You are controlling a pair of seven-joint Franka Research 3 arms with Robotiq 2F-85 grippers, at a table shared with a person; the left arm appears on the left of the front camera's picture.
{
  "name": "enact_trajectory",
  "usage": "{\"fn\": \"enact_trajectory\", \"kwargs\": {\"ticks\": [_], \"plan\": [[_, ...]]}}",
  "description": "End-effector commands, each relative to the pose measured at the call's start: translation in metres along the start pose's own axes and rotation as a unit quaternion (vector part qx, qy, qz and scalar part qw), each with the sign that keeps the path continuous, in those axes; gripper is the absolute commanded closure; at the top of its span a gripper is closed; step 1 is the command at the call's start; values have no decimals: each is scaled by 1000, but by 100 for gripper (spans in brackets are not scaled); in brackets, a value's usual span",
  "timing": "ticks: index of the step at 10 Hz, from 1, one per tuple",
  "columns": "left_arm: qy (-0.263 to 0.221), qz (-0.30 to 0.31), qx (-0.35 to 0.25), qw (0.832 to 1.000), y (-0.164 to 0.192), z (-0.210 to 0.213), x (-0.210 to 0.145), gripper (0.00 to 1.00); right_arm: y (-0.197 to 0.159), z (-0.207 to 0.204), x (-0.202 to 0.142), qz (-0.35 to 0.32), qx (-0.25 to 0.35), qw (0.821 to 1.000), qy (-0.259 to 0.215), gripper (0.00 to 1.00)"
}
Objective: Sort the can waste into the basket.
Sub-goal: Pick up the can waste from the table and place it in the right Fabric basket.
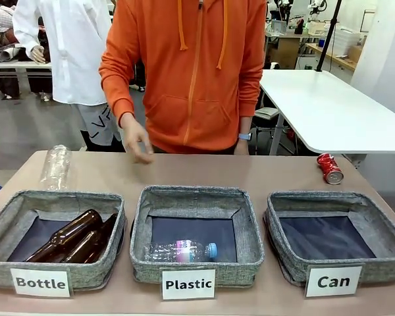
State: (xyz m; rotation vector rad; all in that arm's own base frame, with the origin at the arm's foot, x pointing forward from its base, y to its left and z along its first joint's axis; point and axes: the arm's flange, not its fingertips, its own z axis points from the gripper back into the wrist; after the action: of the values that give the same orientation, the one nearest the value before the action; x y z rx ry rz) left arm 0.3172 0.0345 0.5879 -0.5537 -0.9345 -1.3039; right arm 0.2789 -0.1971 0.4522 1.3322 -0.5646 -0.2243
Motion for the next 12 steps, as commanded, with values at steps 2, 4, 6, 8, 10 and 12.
{"fn": "enact_trajectory", "kwargs": {"ticks": [2,4,6,8,10,12], "plan": [[-8,-83,-36,996,13,-148,118,68,1,-1,3,13,14,1000,-9,0],[-24,-92,-65,993,-10,-266,193,68,2,34,-11,7,-1,1000,4,0],[7,-118,-116,986,-46,-373,233,68,1,98,-33,20,-5,999,36,0],[-1,-120,-139,983,-79,-482,260,68,-6,150,-47,30,-23,999,3,0],[1,-94,-165,982,-113,-571,264,68,-21,171,-53,49,-94,994,-28,0],[14,-138,-171,975,-144,-632,272,68,1,155,-62,13,-33,999,-10,0]]}}
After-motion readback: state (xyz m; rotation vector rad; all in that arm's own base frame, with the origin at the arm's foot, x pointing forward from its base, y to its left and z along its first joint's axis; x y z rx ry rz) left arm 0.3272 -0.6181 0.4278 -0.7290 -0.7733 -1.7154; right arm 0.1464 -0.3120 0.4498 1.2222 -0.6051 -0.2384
